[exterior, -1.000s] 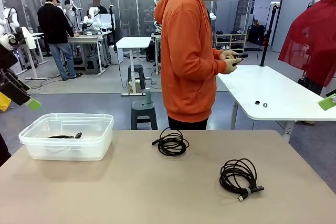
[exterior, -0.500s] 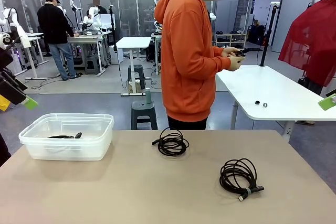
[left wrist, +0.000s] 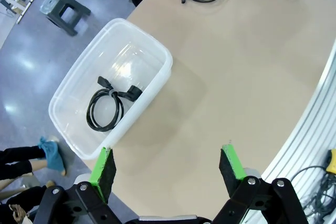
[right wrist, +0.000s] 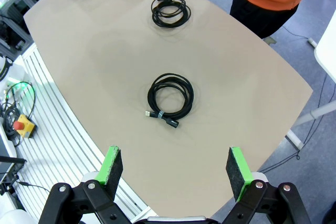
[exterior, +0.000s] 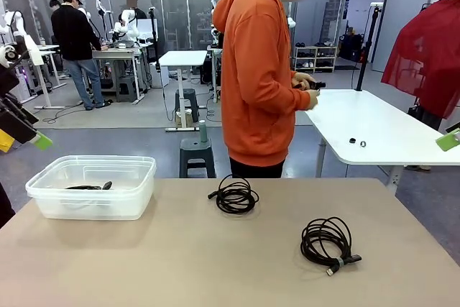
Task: Organize and store the cables.
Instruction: Place the Power Cable into the Organizing box.
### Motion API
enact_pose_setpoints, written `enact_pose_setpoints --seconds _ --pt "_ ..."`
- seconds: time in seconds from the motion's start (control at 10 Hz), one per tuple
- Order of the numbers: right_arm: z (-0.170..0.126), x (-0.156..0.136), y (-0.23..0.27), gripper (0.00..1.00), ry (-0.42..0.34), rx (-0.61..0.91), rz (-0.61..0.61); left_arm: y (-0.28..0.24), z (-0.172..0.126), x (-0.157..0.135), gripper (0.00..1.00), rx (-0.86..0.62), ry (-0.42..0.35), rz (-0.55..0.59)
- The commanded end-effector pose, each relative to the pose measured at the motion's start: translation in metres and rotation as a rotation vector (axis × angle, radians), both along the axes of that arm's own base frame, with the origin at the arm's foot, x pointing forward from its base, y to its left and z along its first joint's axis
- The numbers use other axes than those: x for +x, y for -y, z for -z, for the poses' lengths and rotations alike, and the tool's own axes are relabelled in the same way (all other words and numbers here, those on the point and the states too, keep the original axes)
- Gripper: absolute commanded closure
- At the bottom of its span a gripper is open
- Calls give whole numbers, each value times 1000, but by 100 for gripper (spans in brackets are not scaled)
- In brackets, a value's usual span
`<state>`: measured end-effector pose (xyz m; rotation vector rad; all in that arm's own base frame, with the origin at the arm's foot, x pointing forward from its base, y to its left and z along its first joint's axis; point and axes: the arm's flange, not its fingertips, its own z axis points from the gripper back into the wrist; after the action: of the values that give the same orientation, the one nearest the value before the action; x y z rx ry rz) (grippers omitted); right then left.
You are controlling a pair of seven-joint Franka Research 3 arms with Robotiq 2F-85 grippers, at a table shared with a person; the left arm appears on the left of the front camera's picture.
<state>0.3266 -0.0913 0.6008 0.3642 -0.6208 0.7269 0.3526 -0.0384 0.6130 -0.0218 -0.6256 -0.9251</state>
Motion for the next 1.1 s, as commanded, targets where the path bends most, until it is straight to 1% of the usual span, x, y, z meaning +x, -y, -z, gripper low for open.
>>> enact_pose_setpoints --seconds 0.0,1.0 --pt "0 -1 1 0 6 7 -15 2 -1 0 0 0 1 -15" --pt "0 -1 1 0 6 7 -15 2 -1 0 0 0 1 -15"
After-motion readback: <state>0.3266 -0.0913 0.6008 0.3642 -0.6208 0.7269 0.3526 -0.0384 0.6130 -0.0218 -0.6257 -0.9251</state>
